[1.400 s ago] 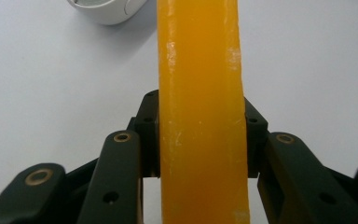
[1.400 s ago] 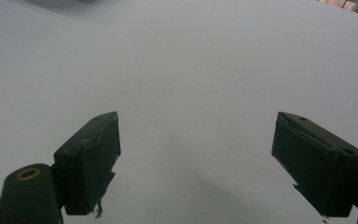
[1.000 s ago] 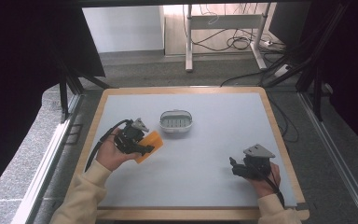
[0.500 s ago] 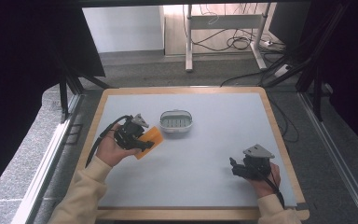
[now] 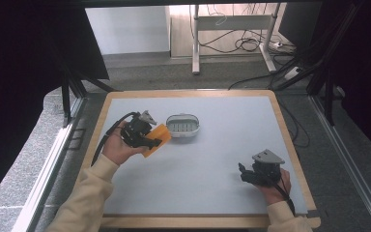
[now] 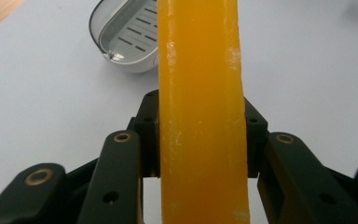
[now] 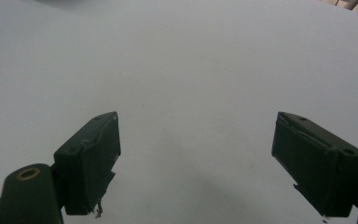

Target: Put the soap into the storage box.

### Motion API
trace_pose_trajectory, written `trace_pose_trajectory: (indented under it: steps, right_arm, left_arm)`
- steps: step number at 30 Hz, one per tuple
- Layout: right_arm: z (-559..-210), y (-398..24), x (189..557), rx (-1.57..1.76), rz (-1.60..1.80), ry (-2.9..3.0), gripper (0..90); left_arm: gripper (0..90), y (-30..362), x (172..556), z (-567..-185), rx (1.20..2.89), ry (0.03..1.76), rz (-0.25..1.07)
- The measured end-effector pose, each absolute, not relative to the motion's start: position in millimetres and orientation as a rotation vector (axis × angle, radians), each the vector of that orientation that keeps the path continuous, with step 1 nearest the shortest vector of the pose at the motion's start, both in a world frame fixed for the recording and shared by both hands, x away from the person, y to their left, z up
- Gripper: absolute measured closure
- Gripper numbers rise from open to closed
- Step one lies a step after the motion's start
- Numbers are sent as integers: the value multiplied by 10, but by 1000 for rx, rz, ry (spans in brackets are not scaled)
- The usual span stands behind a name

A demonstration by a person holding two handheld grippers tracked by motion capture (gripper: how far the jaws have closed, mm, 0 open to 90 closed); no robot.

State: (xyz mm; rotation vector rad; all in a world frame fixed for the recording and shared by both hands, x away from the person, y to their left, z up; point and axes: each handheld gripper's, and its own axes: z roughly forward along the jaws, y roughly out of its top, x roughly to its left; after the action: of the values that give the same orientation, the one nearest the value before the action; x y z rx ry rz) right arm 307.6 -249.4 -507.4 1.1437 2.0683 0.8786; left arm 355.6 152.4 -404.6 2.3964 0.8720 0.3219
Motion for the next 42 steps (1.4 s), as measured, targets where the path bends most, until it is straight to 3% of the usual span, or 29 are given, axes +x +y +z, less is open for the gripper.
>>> trace_pose_trajectory:
  steps: [42]
  right_arm:
    - [-5088, -2517, 3086, 1154, 859, 2066, 155]
  left_arm:
    - [618, 1297, 3976, -3948, 2453, 795, 352]
